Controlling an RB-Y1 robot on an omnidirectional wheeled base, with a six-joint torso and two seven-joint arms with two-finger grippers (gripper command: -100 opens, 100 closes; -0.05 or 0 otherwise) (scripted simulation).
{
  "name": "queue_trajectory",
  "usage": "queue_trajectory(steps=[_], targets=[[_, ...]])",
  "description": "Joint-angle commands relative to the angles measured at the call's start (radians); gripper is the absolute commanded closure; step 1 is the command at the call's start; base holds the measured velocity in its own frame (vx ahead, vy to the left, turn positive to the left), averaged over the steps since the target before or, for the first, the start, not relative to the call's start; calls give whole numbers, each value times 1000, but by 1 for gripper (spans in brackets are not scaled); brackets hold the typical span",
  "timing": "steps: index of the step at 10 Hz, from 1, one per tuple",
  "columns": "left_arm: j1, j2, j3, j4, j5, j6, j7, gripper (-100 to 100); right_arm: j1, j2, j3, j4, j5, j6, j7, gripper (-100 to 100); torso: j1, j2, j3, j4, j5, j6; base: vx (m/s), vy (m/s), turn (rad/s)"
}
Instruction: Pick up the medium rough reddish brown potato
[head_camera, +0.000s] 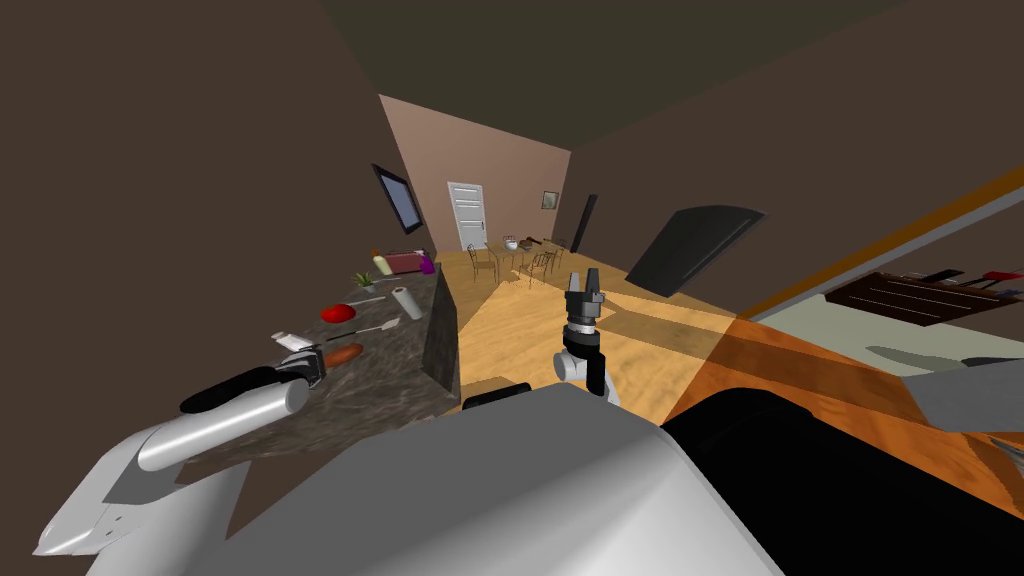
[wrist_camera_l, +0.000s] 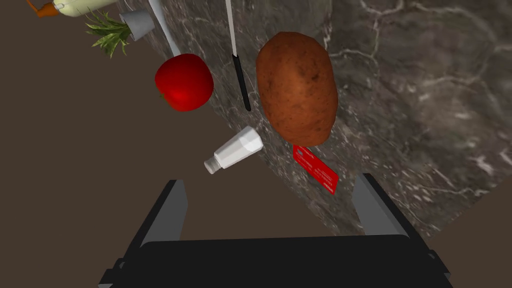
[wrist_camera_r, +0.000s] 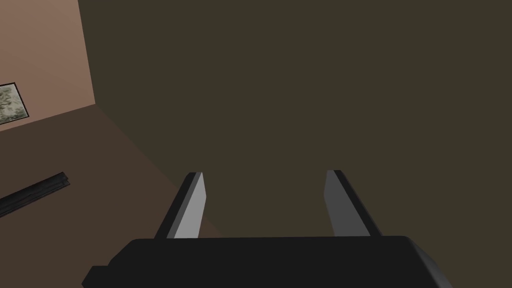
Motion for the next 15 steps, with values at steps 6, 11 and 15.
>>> queue_trajectory(steps=[6,11,15], targets=[[-17,-27,-7,85,-16,140,-27,-100,0,0,0,0,0,0,0,0,0,-2,-1,-1,0,0,112,23,-42],[-34,8,24,163,-6,93,-24,-100,0,0,0,0,0,0,0,0,-2,8,4,2,0,0,-9,-1,-86],[-58,47,61,274,4,45,-20,-100,0,0,0,0,0,0,0,0,-2,9,5,2,0,0,-52,-17,-137]])
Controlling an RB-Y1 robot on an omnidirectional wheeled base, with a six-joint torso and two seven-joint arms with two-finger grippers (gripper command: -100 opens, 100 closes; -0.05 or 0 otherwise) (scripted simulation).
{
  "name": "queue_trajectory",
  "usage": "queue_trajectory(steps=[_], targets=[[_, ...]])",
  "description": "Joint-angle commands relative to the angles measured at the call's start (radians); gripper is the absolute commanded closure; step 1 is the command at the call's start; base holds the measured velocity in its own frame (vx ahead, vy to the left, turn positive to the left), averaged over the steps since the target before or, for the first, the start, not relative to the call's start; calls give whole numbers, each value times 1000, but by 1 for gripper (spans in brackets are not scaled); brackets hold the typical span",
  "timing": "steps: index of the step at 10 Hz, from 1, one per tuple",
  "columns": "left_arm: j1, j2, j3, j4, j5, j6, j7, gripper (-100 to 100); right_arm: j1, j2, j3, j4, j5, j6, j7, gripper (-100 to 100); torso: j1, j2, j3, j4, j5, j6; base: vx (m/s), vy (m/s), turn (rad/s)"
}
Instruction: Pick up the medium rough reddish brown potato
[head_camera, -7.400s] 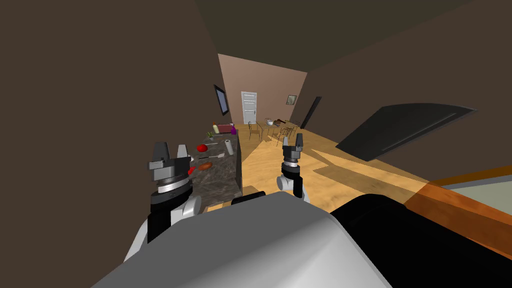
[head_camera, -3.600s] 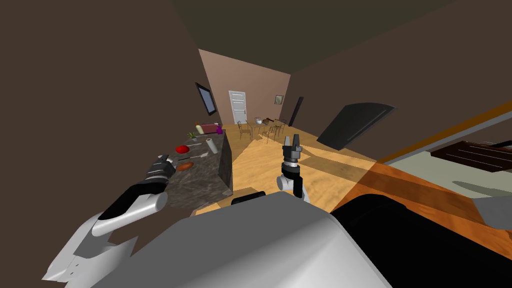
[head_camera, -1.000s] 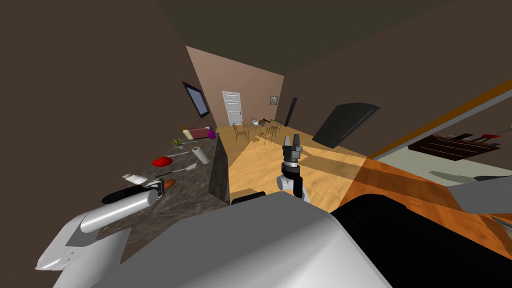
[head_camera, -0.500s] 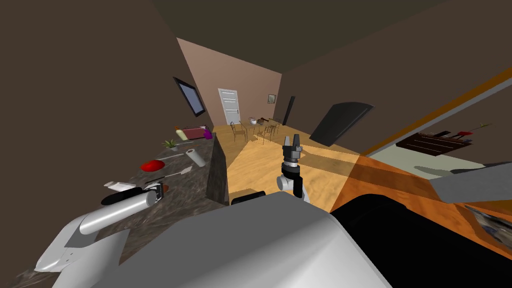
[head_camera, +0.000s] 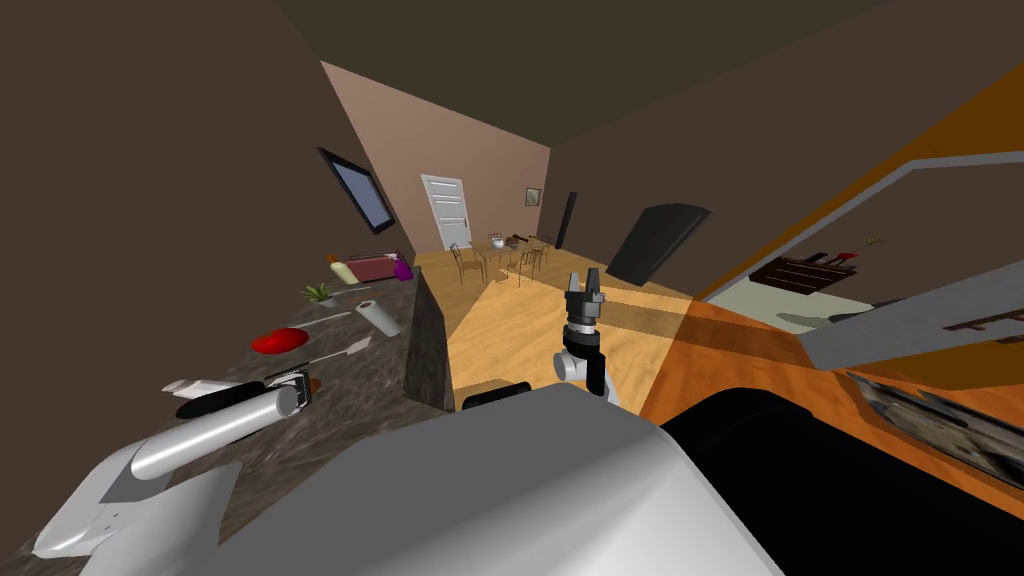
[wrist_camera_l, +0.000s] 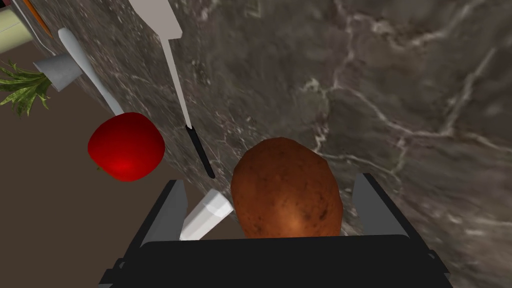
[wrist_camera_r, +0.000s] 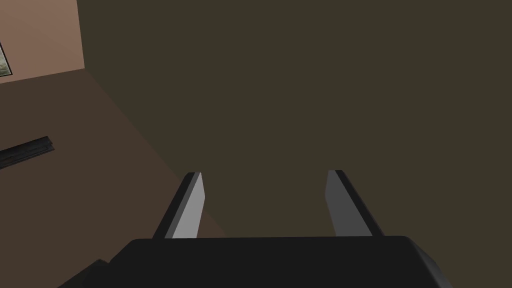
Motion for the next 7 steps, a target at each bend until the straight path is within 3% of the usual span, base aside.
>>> queue_trajectory(steps=[1,3,5,6,7], targets=[[-11,17,15,46,4,-19,2,-100,0,0,0,0,0,0,0,0,0,0,0,0,0,0,-50,-27,-154],[-23,36,33,101,9,-42,5,-100,0,0,0,0,0,0,0,0,0,0,0,0,0,0,-52,-24,-138],[-20,33,31,87,7,-34,6,-100,0,0,0,0,0,0,0,0,1,-1,0,0,0,-1,-25,-6,-20],[-21,33,32,89,8,-35,6,100,0,0,0,0,0,0,0,0,1,-2,-1,0,0,-1,-5,-3,8],[-19,32,31,90,8,-34,6,100,0,0,0,0,0,0,0,0,1,-3,-1,0,-1,0,0,0,0]])
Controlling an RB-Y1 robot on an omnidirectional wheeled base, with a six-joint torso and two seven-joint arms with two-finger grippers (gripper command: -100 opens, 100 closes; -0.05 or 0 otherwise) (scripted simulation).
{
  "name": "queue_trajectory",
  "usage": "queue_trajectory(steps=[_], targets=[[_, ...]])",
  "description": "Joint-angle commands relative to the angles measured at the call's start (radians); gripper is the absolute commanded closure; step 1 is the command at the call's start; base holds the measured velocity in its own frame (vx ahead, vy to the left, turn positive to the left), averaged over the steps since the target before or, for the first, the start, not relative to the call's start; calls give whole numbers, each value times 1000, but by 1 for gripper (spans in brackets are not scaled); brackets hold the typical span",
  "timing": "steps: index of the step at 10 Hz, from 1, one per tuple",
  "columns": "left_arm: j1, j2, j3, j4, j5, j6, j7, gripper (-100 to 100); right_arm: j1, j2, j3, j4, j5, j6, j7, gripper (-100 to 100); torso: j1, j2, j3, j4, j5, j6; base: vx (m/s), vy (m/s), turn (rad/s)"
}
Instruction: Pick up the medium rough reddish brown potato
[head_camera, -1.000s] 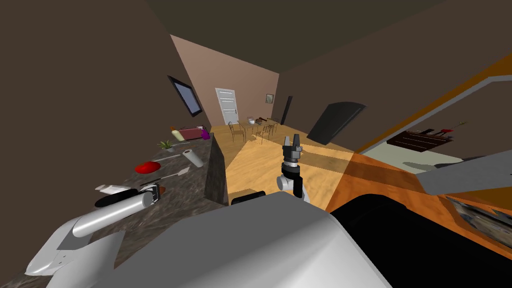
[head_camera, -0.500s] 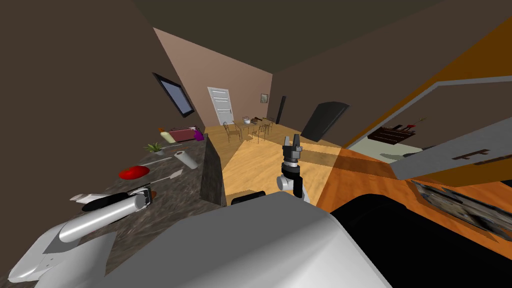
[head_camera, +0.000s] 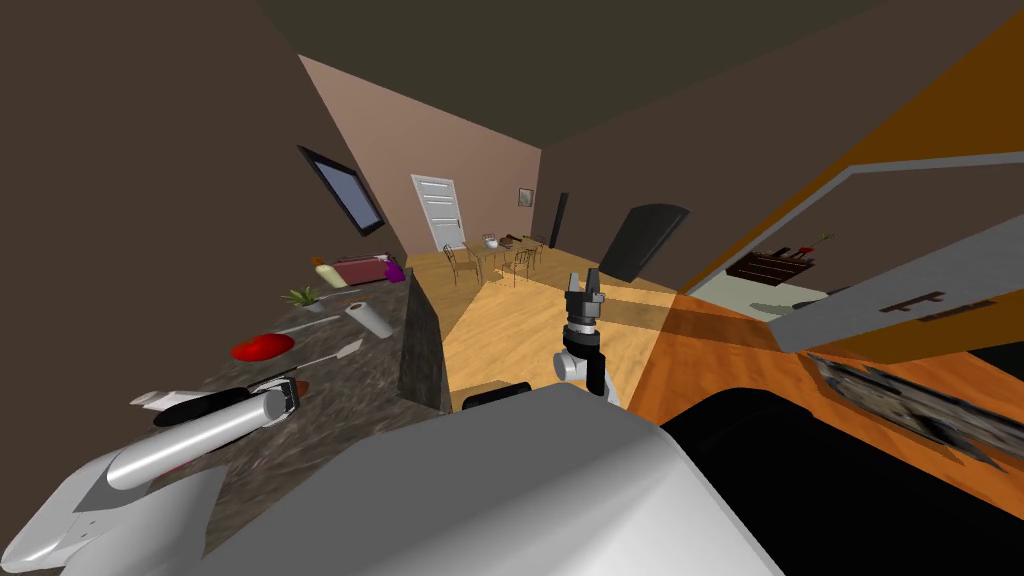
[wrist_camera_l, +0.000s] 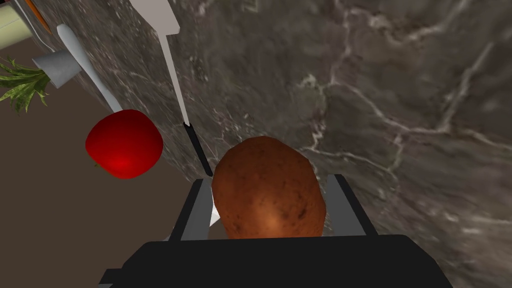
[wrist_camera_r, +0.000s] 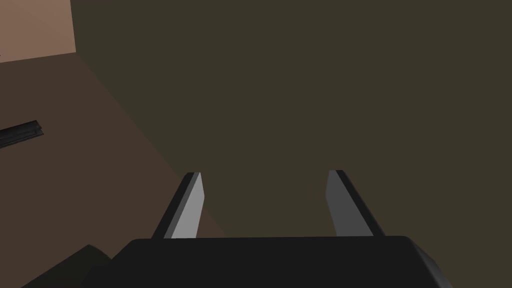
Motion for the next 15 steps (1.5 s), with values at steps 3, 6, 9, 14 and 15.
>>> queue_trajectory(steps=[3,6,9,14,15], targets=[[0,0,0,0,0,0,0,100,0,0,0,0,0,0,0,0,0,0,0,0,0,0,0,0,0],[15,-26,-26,-70,-7,27,-5,100,0,0,0,0,0,0,0,0,1,-2,-1,0,0,-2,41,18,142],[33,-55,-53,-155,-14,63,-8,100,0,0,0,0,0,0,0,0,2,-4,-3,-1,0,0,64,25,138],[47,-86,-85,-247,-25,108,-10,100,0,0,0,0,0,0,0,0,0,-3,-2,-1,0,0,44,11,116],[47,-86,-85,-251,-25,111,-10,0,0,0,0,0,0,0,0,0,0,-2,-2,-1,0,0,0,0,0]])
